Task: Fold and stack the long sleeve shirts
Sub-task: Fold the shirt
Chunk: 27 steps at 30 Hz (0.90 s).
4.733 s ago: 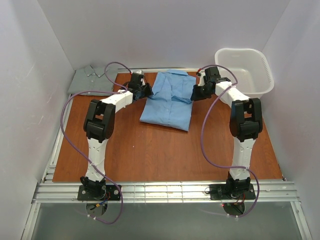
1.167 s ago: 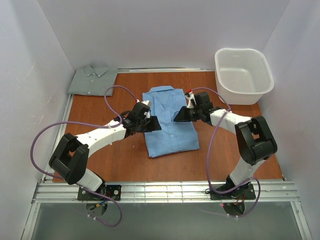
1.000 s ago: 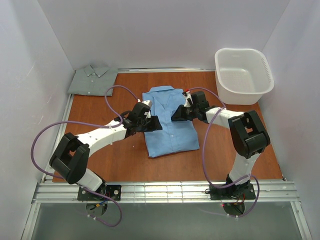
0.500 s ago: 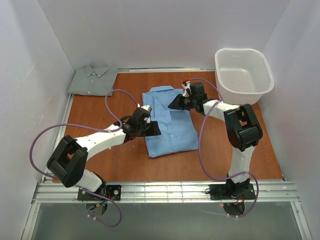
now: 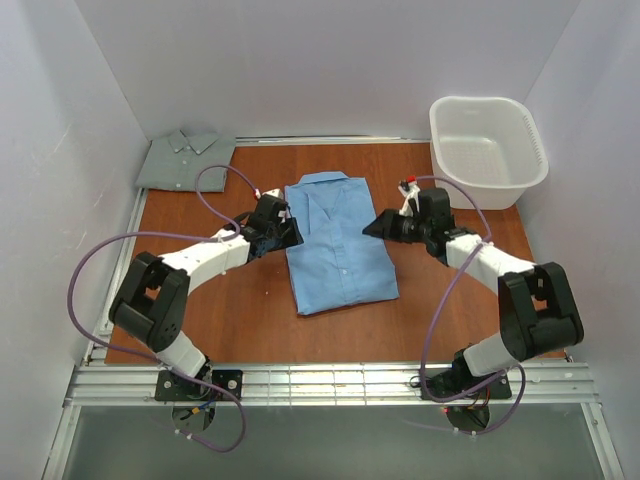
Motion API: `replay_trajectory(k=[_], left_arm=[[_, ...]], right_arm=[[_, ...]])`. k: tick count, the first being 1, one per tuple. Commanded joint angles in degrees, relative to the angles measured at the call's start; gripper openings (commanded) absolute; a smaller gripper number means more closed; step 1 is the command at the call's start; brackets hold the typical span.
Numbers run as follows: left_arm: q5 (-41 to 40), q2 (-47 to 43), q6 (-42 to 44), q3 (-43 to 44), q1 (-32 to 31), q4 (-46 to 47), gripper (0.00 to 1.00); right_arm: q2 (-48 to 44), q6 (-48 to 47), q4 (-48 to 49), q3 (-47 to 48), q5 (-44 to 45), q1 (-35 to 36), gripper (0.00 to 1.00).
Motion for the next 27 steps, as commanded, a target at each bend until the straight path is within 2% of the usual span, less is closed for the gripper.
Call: replay_trajectory(k=[1,3,4,10,14,17,20,21,23,25,27], left_arm=[[-1.1,4.5,1.66,5.27,1.12,3.04,0.52],[-1.28,7.06,1.75,6.69,1.9,3.48,0.48],[-1.02,8.12,1.66,8.09,2.17,4.18,0.43],[-0.75,17.17,1.84,12.22,3.05,5.86,0.33],[-1.54,21.49,1.49,14.6,4.19,6.03,0.27],[-1.72,21.85,2.45,16.45,4.99,5.95,0.27],[-0.23,17.2,2.72,16.72,4.81,5.77,0.39],[0.13,15.53,2.37,15.67,4.81,5.77,0.54],[0.65,9.03,1.32,13.82,3.85,5.68,0.66],[0.92,2.2,0.52,10.5,2.18,5.07,0.83],[1.88,-2.04,-1.49,8.11,-1.07,3.15,0.87]], right_arm=[[-4.62,1.94,-0.46,-8.3,-0.19,0.08,0.35],[-5.85,1.85,-0.64,-12.95,0.52,0.0,0.35],[-6.38,1.85,-0.55,-14.37,0.61,-0.18,0.35],[-6.82,3.52,-0.55,-24.3,1.48,-1.76,0.34],[-7.52,4.31,-0.73,-26.77,1.14,-4.13,0.33],[-9.28,2.56,-2.56,-25.03,0.78,-4.22,0.33],[-12.79,-1.65,-5.72,-21.52,0.61,-4.22,0.34],[-14.98,-3.4,-6.0,-20.81,0.35,-4.22,0.34],[-16.66,-4.3,-6.09,-19.23,-2.54,-3.96,0.36],[-17.98,-5.09,-6.0,-18.26,-6.14,-2.91,0.45],[-18.25,-5.18,-5.82,-17.46,-8.26,-1.94,0.5]])
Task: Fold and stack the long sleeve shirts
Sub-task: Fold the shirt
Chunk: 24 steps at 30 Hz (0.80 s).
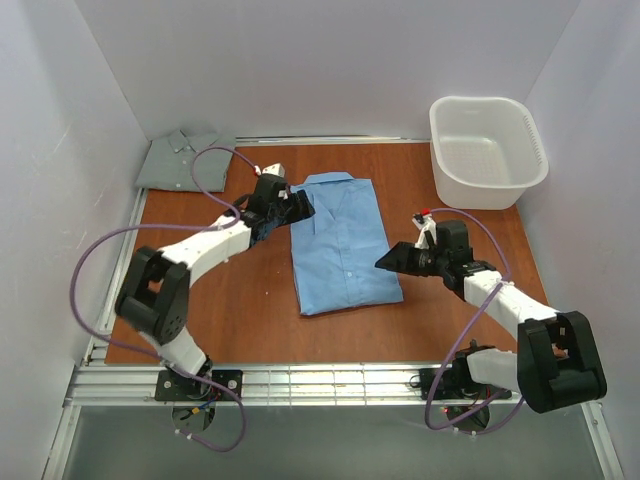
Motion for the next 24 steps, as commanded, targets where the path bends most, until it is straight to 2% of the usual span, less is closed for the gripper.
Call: replay_trajectory(k=[1,2,3,7,8,10,13,15,19,24], left_arm=[[1.91,-11.45,-3.05,-4.52,-5.16,-2.26,0.89],[2.09,-14.52,-4.28,-5.85,-7.09,-3.05,0.89],[6.52,-15.59,-7.68,-7.26,-8.15,-4.02,0.89],[10.61,-19.46,-14.56,-15.08,-12.72,-3.85,0.76],[10.44,-19.82,-15.1,-17.27,-14.38,-3.94,0.68],[10.43,-19.82,-17.81,-19.91,-15.19,-3.77,0.62],[9.91,-19.73,-21.24,-25.01,-15.19,-1.67,0.51],[9.21,-18.95,-22.04,-27.21,-15.1,-0.52,0.47],[10.61,-14.48,-22.92,-27.75,-12.92,-2.09,0.46],[11.58,-10.95,-19.24,-26.79,-5.62,-1.65,0.41]], right_arm=[[-1.07,-2.56,-0.4,2.78,-6.17,2.71,0.51],[-0.98,-2.56,0.03,2.95,-7.66,3.42,0.52],[-0.98,-2.47,1.08,3.04,-8.02,4.21,0.52],[1.56,-1.68,3.55,4.62,-9.16,10.7,0.51],[3.39,-1.24,4.16,4.8,-9.25,11.68,0.5],[4.9,0.07,6.88,4.19,-7.25,13.53,0.47],[8.41,2.1,9.78,2.61,-5.39,13.54,0.42],[12.1,3.67,10.58,1.99,-5.65,13.62,0.39],[18.08,7.28,11.9,-0.73,-6.35,12.75,0.35],[18.97,7.73,13.13,-1.18,-5.74,11.52,0.32]])
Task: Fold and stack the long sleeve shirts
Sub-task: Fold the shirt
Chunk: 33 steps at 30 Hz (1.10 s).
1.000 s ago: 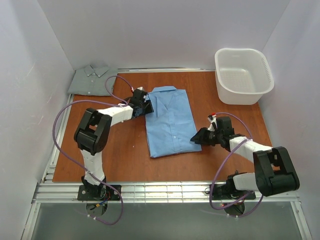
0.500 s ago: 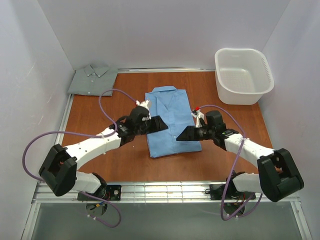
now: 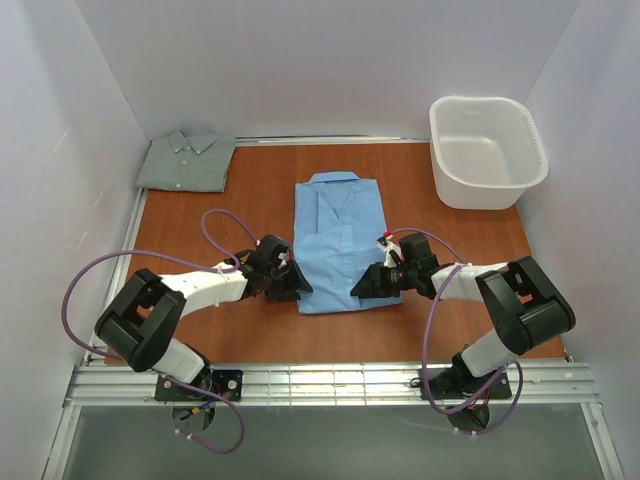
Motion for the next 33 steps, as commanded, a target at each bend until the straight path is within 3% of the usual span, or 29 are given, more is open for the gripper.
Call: replay_trajectory(k=[1,6,11,14,19,24,28,33], left_arm=[[-1.4,3.17,3.23,2.58,5.05,-1.41,0.4],[-2.72,4.33,9.82,12.17,8.49,-7.02,0.43],[-2.19,-2.52,10.98,14.91,8.49,-9.15,0.68],[-1.06,-5.34,11.24,16.66,8.49,-7.66,0.72],[-0.79,1.41,11.33,21.06,8.4,-5.29,0.61],[-3.51,10.64,11.33,23.26,8.66,-1.86,0.49],[-4.92,17.49,9.84,23.17,9.19,1.22,0.48],[-5.62,23.21,9.66,23.17,10.07,3.07,0.47]], right_arm=[[0.43,0.25,0.54,0.64,1.76,-0.57,0.32],[-2.28,-0.98,-1.11,7.22,0.09,-0.48,0.35],[-7.46,-6.07,-6.92,11.71,3.34,-1.27,0.36],[-7.74,-5.99,-6.75,15.57,4.39,-1.98,0.36],[0.58,-3.27,-5.52,27.33,2.38,-1.63,0.36],[10.95,2.69,2.9,30.61,3.25,-0.84,0.36],[18.86,6.3,9.41,29.48,4.83,-1.19,0.36],[25.12,9.47,20.64,21.24,5.63,-5.66,0.35]])
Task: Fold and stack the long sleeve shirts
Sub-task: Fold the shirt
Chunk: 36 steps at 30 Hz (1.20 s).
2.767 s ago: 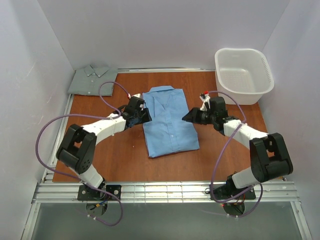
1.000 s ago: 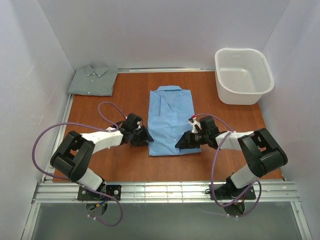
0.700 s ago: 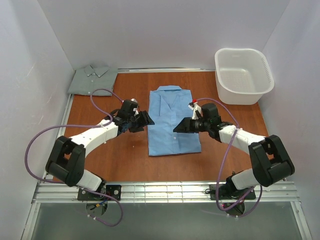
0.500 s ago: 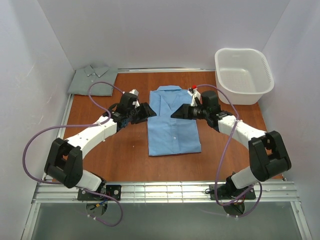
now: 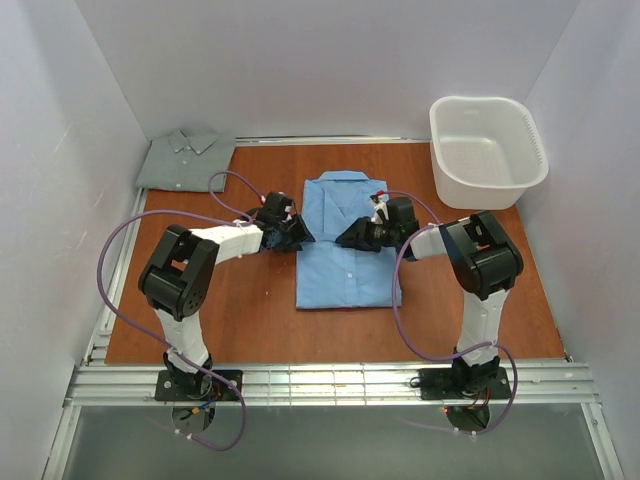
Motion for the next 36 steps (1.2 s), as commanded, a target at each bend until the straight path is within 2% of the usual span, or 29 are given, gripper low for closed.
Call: replay_trajectory(k=[1,4,7,11,14,17,18,22,28,32,36], left_arm=[[-2.56,3.42,0.04,0.18,0.89,1.43,0.46],[-2.83,4.48,1.27,0.7,1.15,1.43,0.45],[-2.91,0.71,2.06,0.71,1.07,1.96,0.48],[-2.91,-4.83,4.17,2.02,-0.16,2.05,0.67],[-2.92,-6.95,5.66,3.69,-2.27,2.83,0.74],[-1.16,-4.76,5.32,4.48,-3.06,4.94,0.73],[-1.07,-3.71,5.05,4.83,-3.06,5.29,0.67],[-0.98,2.97,4.7,5.8,-3.06,7.49,0.58],[-3.88,9.05,6.54,7.56,-2.89,8.46,0.54],[-4.23,5.28,9.53,7.56,-2.89,8.2,0.57],[-3.44,-4.12,9.89,5.46,-3.41,6.36,0.62]], right_arm=[[1.74,2.94,10.18,-4.88,0.91,-3.77,0.35],[0.96,1.98,11.24,-7.09,-1.29,-7.02,0.35],[-3.43,-0.48,10.98,-7.62,-3.13,-8.96,0.36],[-9.05,-1.01,11.06,-8.93,-2.62,-10.8,0.36],[-11.08,-1.54,11.15,-10.51,-0.77,-11.85,0.36],[-7.94,-0.75,11.67,-10.52,-0.76,-12.82,0.36],[-7.14,-0.31,12.11,-10.6,-0.76,-12.91,0.36],[-4.15,1.0,13.96,-12.09,0.73,-13.53,0.35],[-3.88,0.83,16.07,-16.58,2.75,-17.13,0.34],[-11.58,-0.31,14.85,-18.42,1.62,-18.1,0.34],[-19.07,1.18,12.47,-18.78,-1.38,-15.73,0.33]])
